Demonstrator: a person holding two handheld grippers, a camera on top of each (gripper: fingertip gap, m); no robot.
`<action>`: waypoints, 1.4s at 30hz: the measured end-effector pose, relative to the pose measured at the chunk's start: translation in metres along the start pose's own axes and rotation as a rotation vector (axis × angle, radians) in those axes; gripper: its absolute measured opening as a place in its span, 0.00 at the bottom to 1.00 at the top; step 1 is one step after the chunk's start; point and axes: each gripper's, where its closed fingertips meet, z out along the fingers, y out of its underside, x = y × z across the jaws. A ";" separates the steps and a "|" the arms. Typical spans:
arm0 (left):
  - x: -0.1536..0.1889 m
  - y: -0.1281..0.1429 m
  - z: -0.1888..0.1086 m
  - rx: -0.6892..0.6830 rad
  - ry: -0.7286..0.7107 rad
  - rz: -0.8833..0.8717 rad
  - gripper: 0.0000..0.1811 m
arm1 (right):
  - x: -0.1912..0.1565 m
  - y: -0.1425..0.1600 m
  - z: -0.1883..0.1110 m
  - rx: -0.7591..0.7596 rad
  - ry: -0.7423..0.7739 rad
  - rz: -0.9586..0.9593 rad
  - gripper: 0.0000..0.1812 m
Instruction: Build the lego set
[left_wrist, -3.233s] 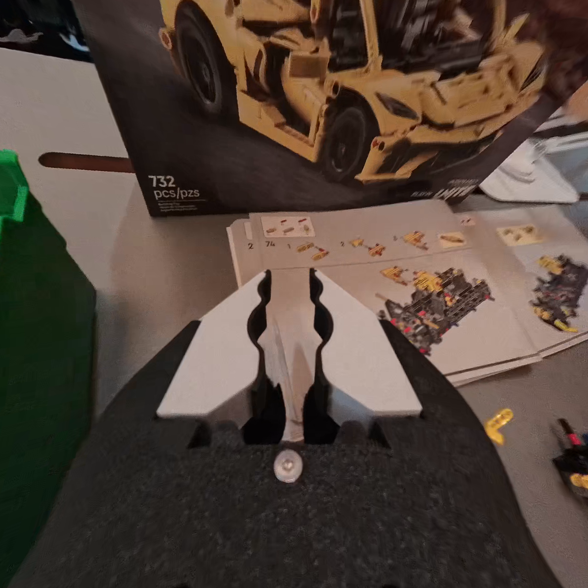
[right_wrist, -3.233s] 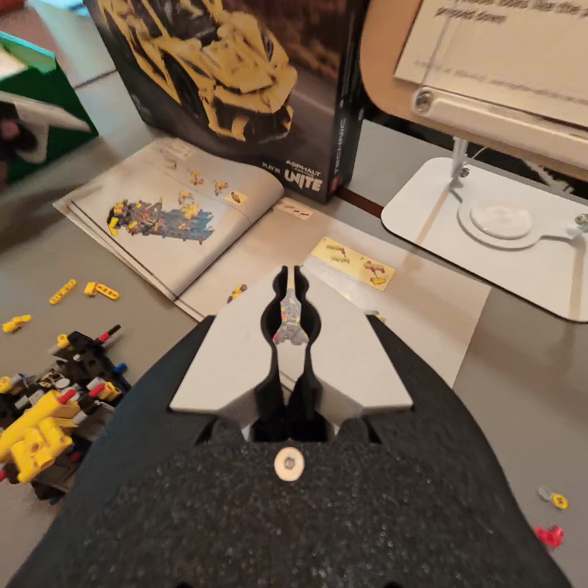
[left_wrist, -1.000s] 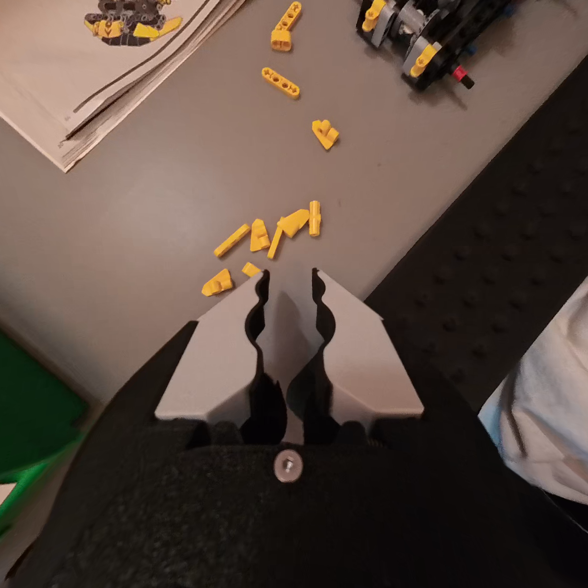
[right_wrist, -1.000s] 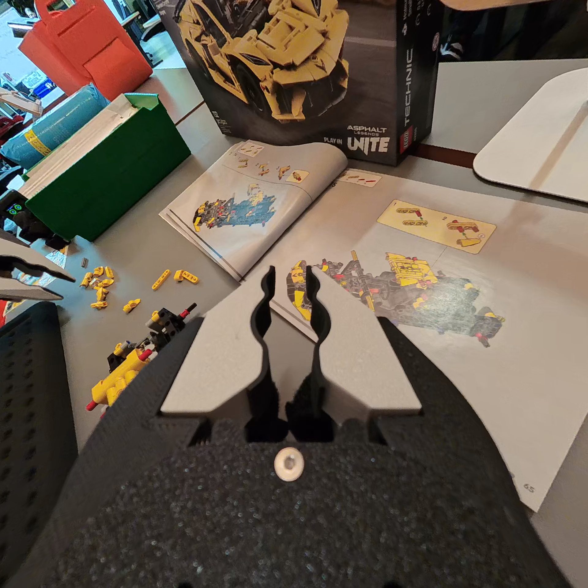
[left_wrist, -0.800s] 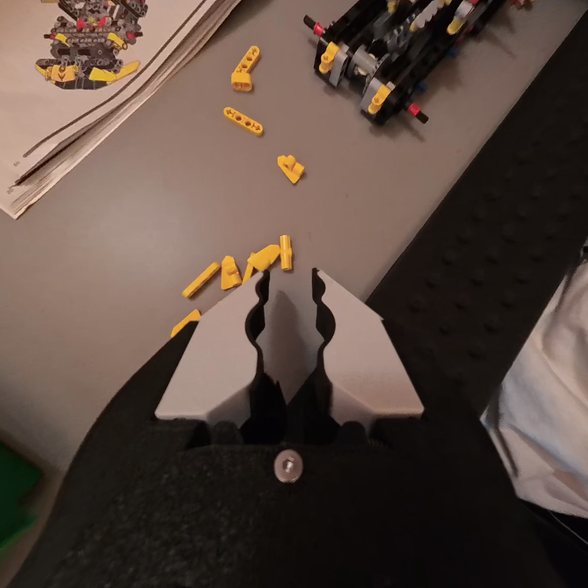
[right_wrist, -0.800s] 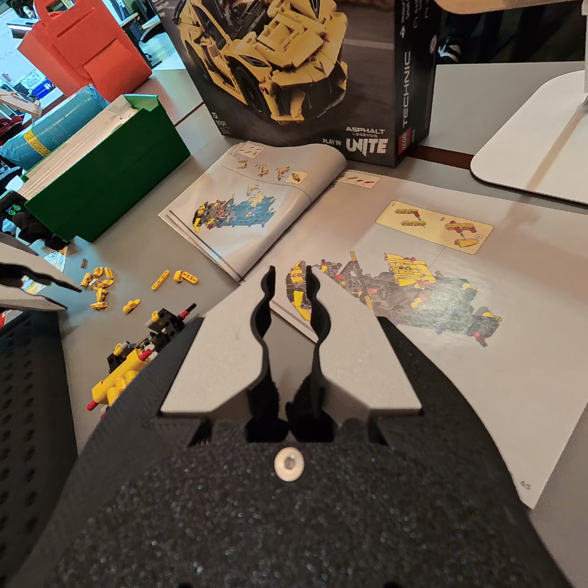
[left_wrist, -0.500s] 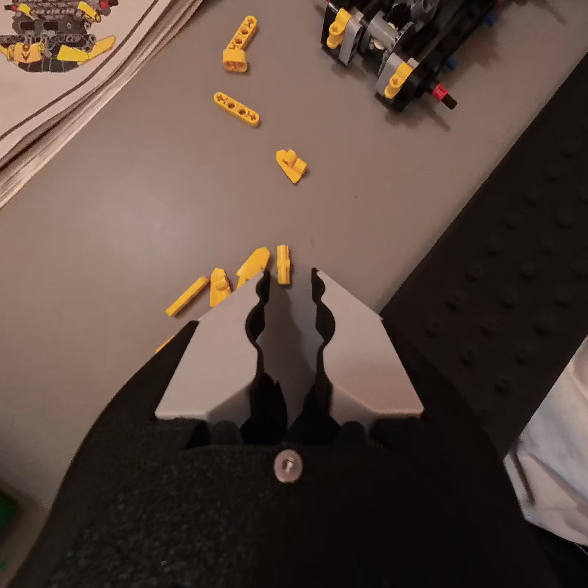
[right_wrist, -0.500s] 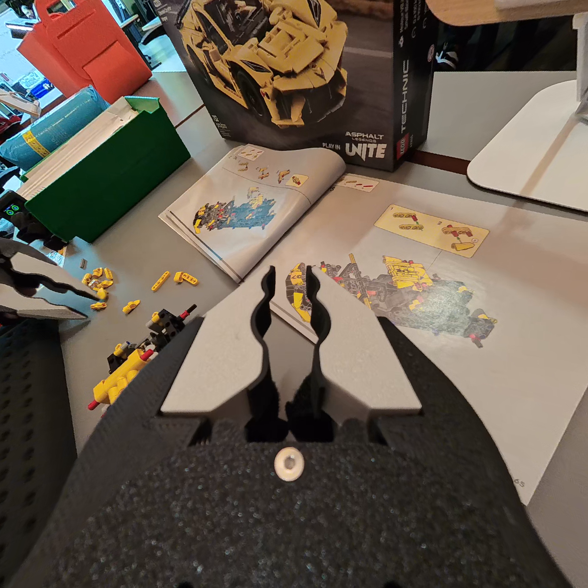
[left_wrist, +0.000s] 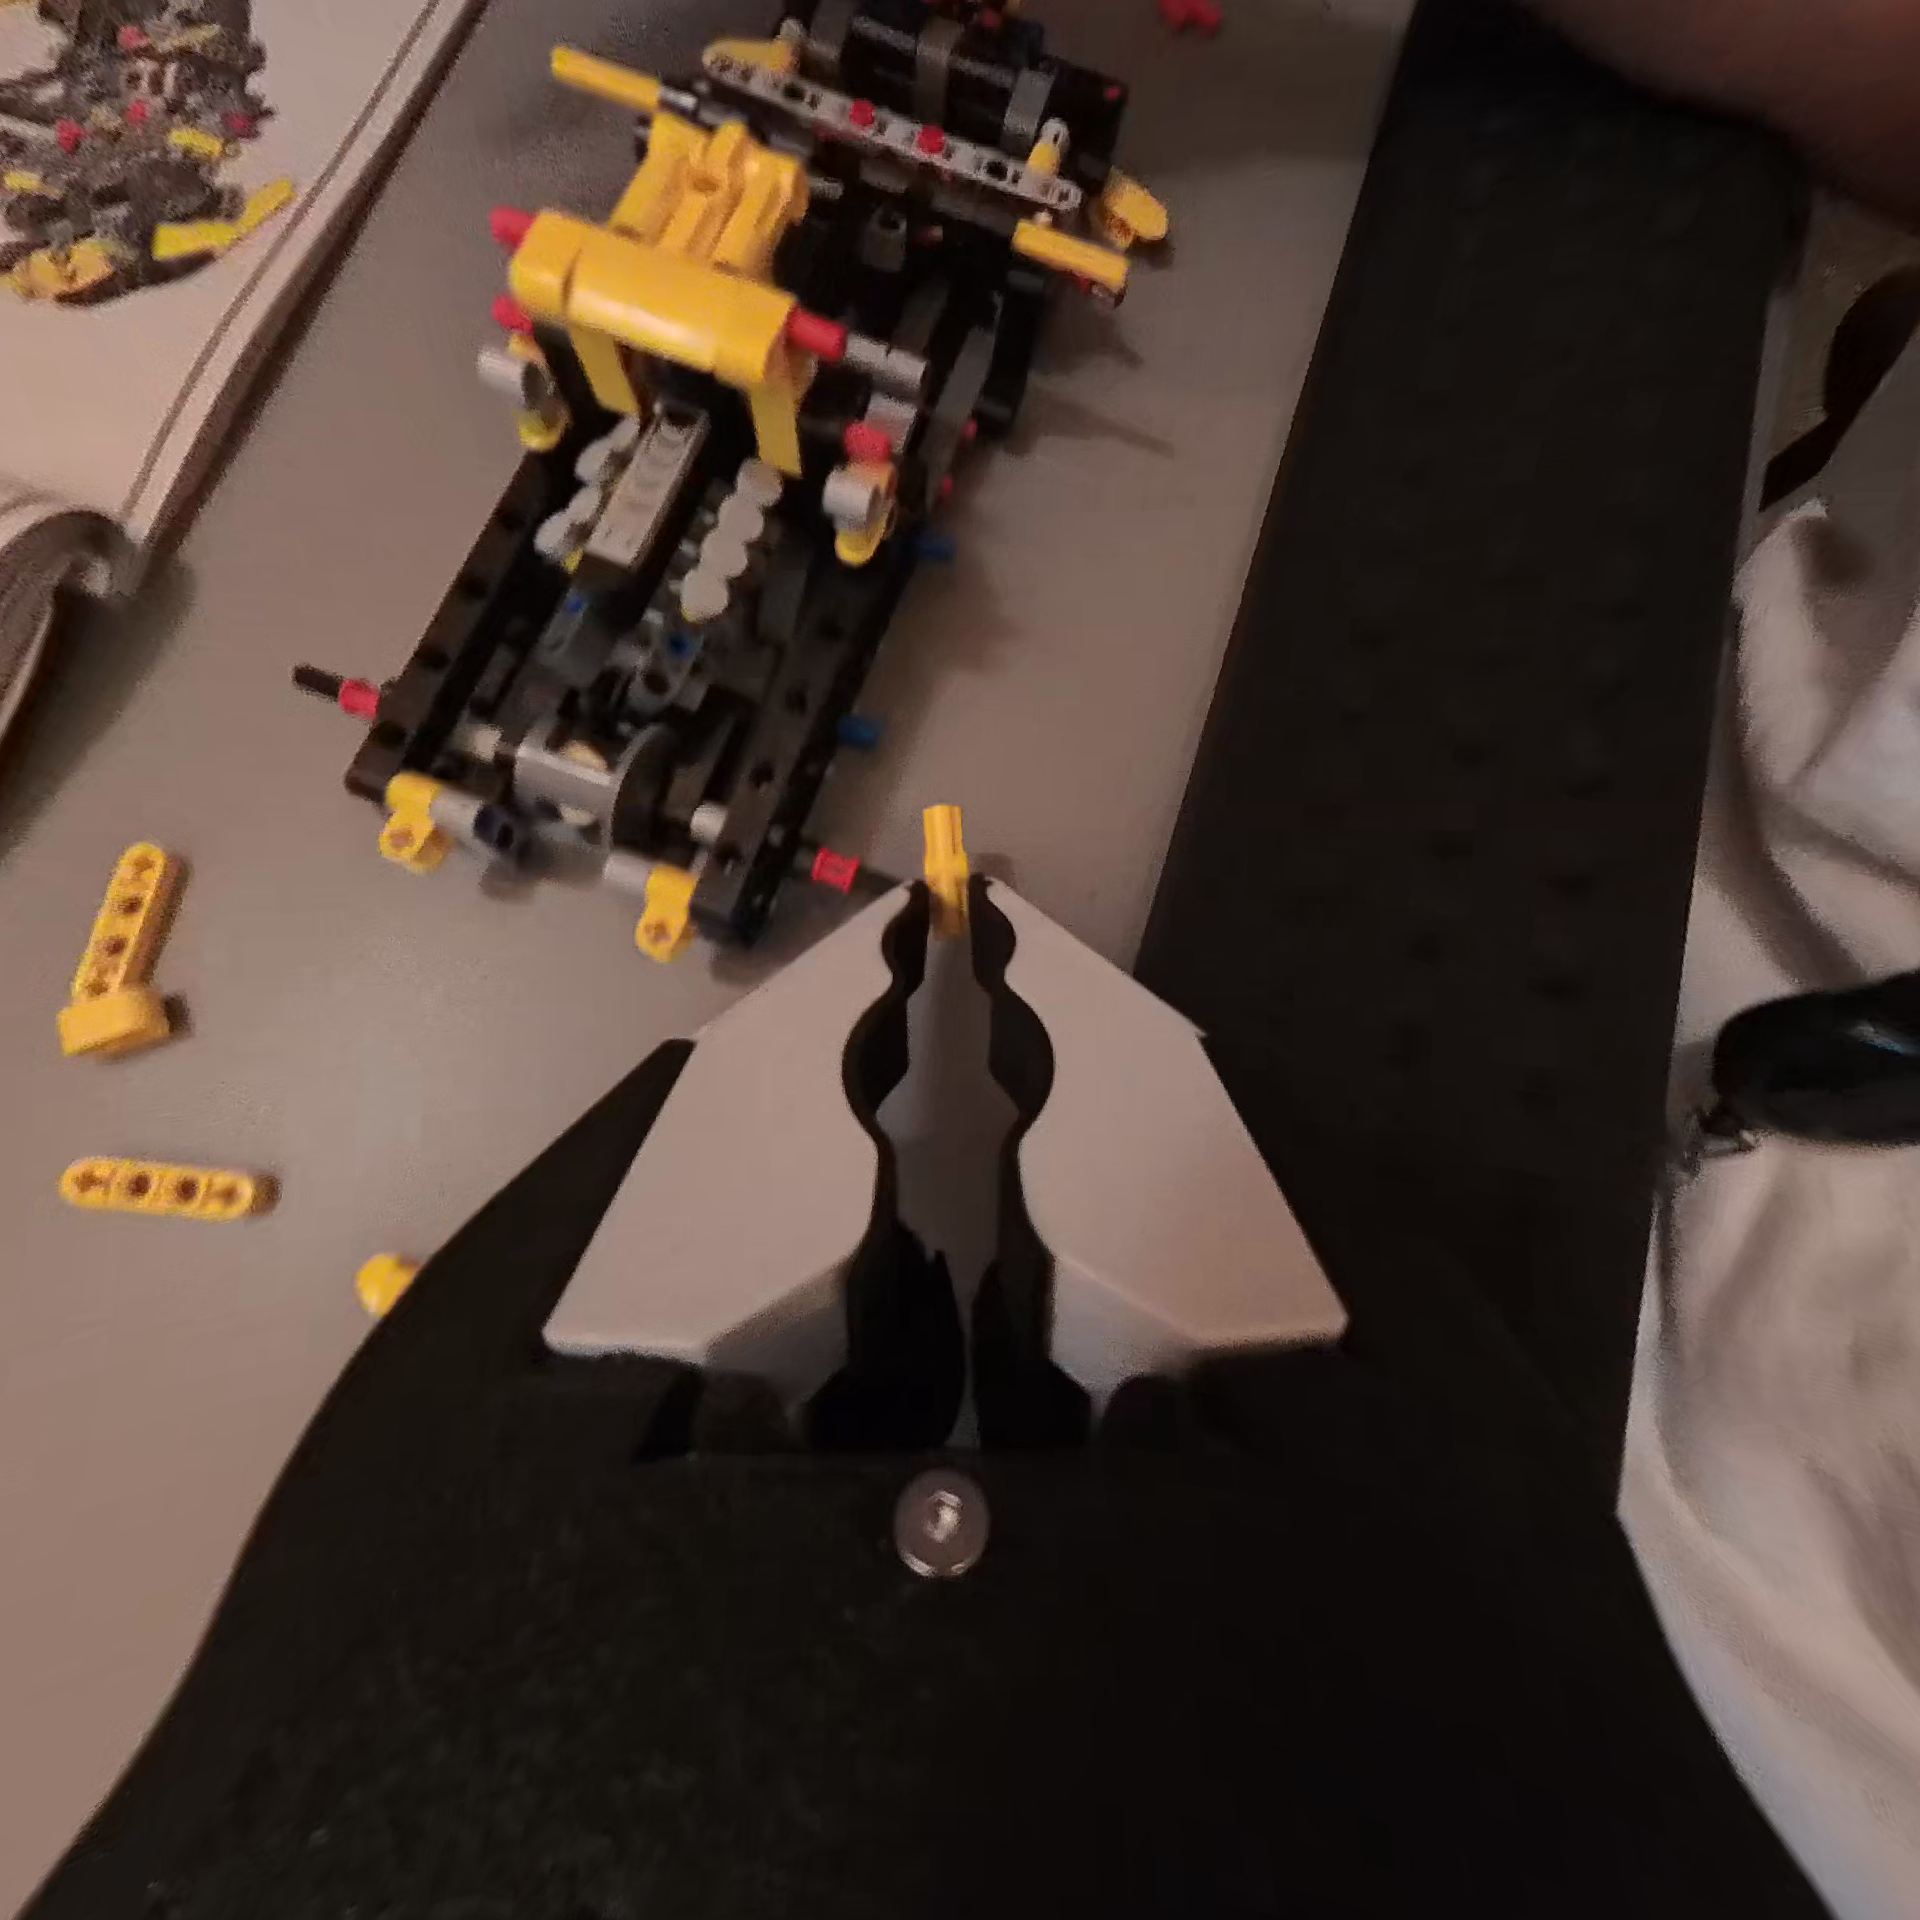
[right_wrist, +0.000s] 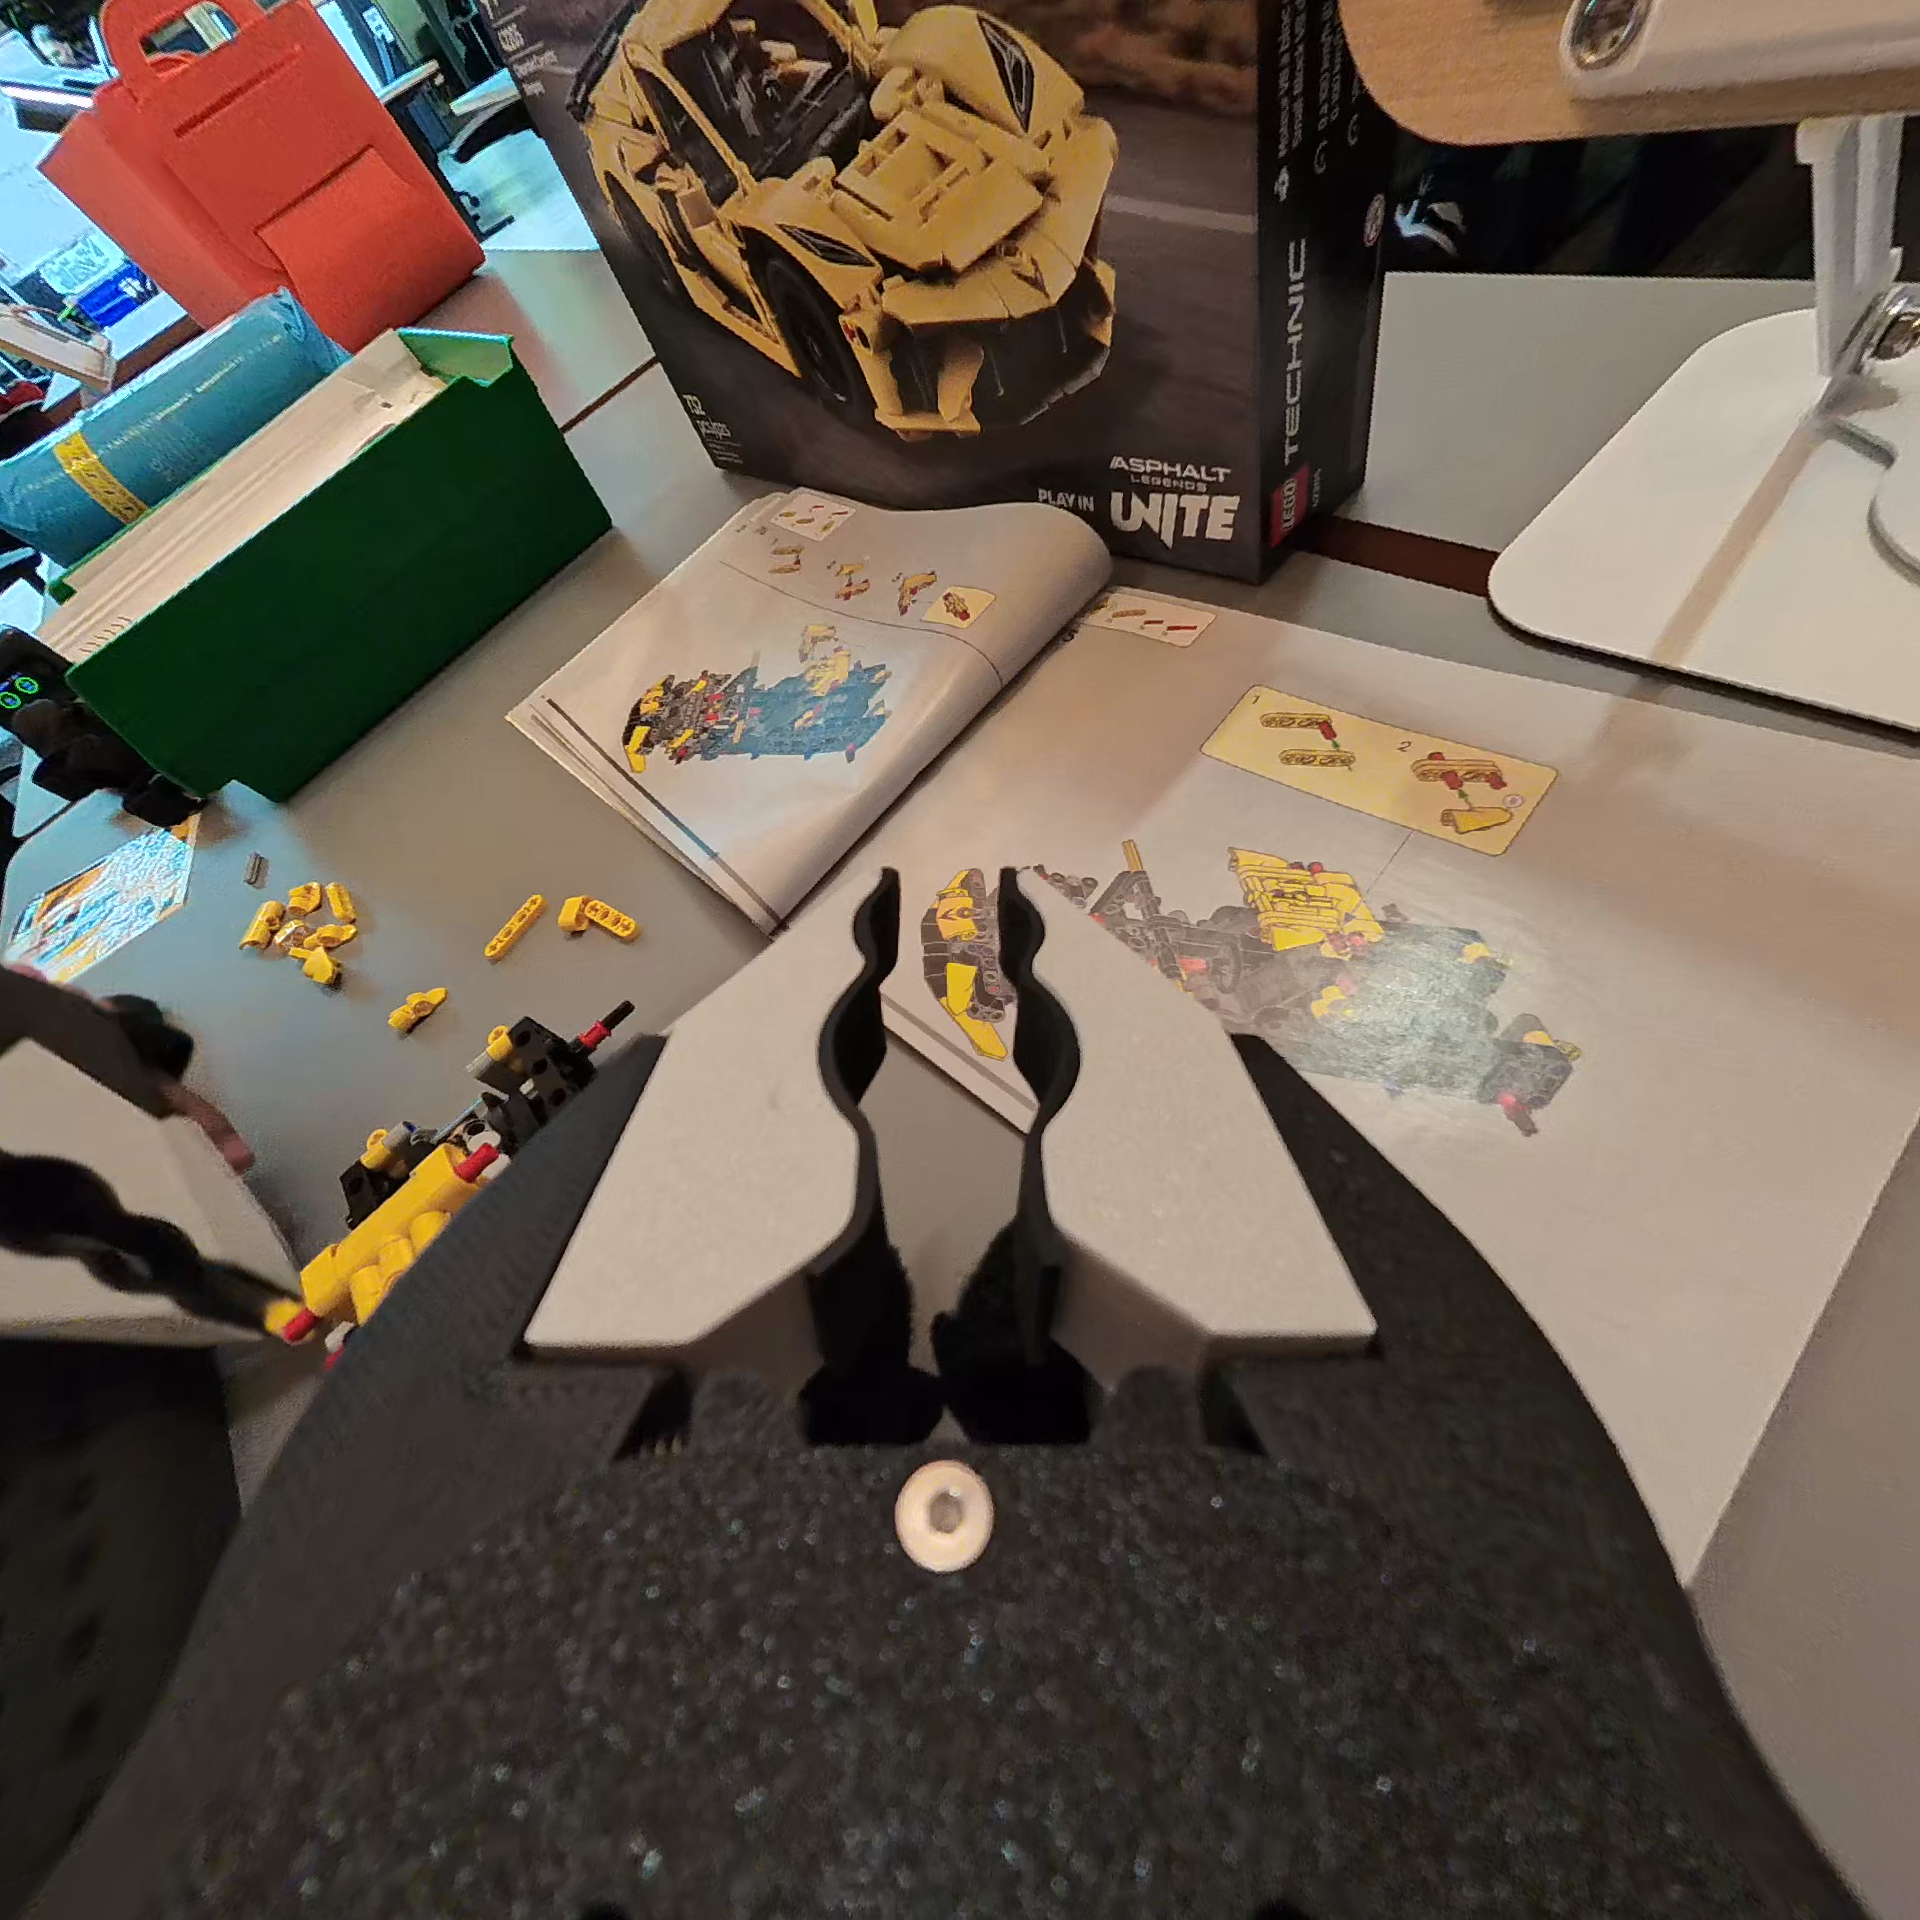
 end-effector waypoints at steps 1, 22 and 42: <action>0.003 -0.009 0.008 0.014 0.012 0.004 0.04 | 0.000 -0.001 -0.001 0.002 0.001 0.000 0.10; -0.045 -0.005 -0.007 0.075 -0.198 -0.127 0.18 | -0.019 0.134 -0.118 -0.292 0.258 0.011 0.25; -0.073 -0.023 -0.003 0.157 -0.229 -0.194 0.19 | 0.022 0.106 -0.085 -0.270 0.282 0.053 0.16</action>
